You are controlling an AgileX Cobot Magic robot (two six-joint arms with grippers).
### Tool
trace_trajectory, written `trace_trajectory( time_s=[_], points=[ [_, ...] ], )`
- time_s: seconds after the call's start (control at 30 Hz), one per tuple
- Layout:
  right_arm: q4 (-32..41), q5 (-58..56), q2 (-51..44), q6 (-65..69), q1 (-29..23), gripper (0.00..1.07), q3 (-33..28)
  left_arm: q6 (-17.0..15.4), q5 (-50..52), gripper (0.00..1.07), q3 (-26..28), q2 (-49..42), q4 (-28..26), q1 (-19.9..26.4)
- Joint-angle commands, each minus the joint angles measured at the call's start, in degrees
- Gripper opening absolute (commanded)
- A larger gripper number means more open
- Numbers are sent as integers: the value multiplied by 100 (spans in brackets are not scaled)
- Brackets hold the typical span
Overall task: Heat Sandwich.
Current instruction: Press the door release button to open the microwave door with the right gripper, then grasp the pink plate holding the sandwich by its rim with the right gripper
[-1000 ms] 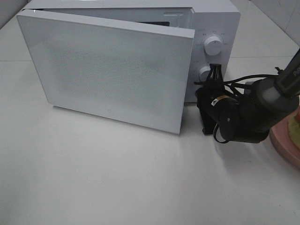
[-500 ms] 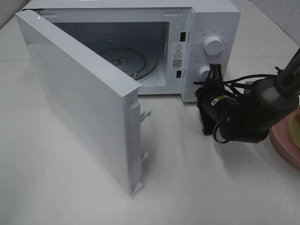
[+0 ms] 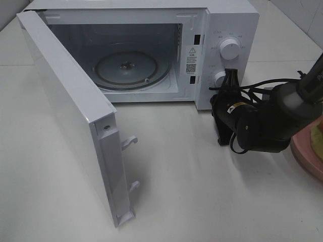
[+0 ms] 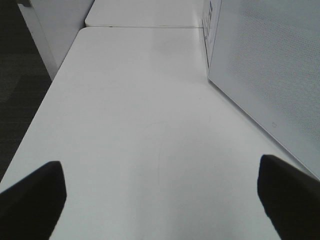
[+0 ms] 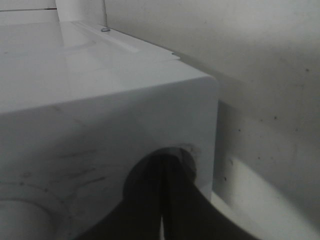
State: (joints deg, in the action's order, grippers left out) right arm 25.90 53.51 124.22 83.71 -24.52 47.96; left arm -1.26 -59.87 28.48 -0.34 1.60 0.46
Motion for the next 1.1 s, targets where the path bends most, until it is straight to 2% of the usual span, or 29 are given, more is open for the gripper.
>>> trace_trajectory(
  time_s=[0.03, 0.2, 0.57, 0.83, 1.0, 1.1],
  points=[
    [-332, 819, -143, -69, 195, 0, 281, -23, 52, 98, -17, -143, 11, 17],
    [-372, 481, -315, -69, 195, 0, 0, -23, 52, 98, -17, -143, 11, 17],
    [-945, -567, -905, -115, 195, 1, -802, -23, 52, 98, -17, -143, 11, 17],
    [-1014, -1364, -1547, -751, 195, 1, -1243, -23, 52, 98, -17, -143, 11, 17],
    [-1014, -2412, -2172, -1324, 195, 2, -1398, -23, 52, 98, -17, -143, 11, 17],
    [-1014, -3455, -2647, -2309, 195, 3, -1398, -23, 52, 98, -17, -143, 11, 17]
  ],
)
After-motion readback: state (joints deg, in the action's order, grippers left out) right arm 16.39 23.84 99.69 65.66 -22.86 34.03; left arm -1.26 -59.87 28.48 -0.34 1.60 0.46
